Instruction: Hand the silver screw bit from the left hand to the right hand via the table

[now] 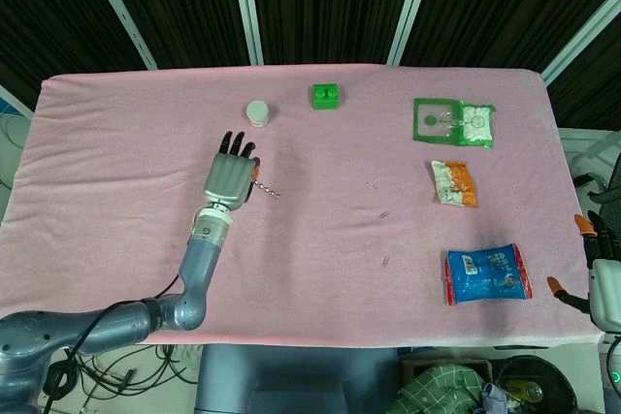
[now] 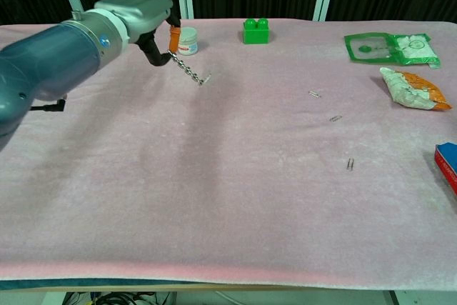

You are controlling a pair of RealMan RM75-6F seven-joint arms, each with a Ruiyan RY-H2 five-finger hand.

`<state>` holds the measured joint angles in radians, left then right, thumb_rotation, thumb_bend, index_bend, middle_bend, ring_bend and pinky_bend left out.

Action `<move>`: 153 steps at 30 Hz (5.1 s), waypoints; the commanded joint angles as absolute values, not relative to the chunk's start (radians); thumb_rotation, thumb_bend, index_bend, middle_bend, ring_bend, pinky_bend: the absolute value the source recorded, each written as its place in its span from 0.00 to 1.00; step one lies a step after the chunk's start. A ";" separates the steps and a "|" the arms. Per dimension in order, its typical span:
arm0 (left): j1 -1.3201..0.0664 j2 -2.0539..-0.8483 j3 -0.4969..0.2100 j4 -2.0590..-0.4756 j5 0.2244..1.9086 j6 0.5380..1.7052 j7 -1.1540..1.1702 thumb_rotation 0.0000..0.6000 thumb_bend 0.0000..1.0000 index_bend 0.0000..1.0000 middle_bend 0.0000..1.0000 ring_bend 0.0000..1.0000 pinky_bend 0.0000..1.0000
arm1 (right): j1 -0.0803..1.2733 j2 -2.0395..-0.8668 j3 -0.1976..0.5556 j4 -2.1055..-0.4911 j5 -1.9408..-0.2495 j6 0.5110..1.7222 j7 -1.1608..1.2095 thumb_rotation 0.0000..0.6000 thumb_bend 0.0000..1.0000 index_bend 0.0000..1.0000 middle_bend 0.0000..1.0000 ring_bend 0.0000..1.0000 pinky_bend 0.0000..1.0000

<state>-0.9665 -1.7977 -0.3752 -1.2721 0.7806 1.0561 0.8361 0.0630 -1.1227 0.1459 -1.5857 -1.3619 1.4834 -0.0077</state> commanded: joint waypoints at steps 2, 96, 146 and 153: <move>-1.015 -1.873 -0.380 -1.204 0.782 1.043 0.813 1.00 0.45 0.58 0.20 0.00 0.00 | 0.061 -1.121 0.148 -1.585 -1.360 1.485 -0.002 1.00 0.12 0.00 0.00 0.10 0.22; -0.935 -1.337 -0.252 -1.568 0.967 1.006 0.613 1.00 0.23 0.18 0.06 0.00 0.00 | 0.075 -1.165 0.158 -1.570 -1.317 1.458 -0.060 1.00 0.12 0.00 0.00 0.10 0.22; -0.191 -1.050 -0.019 -1.607 1.271 1.446 0.057 1.00 0.26 0.22 0.05 0.00 0.00 | 0.772 -1.337 0.396 -1.804 -0.438 1.195 -0.504 1.00 0.11 0.21 0.02 0.08 0.21; -0.192 -1.048 -0.028 -1.604 1.272 1.413 0.047 1.00 0.26 0.22 0.05 0.00 0.00 | 0.848 -1.512 0.363 -1.699 -0.455 1.296 -0.596 1.00 0.11 0.27 0.02 0.08 0.21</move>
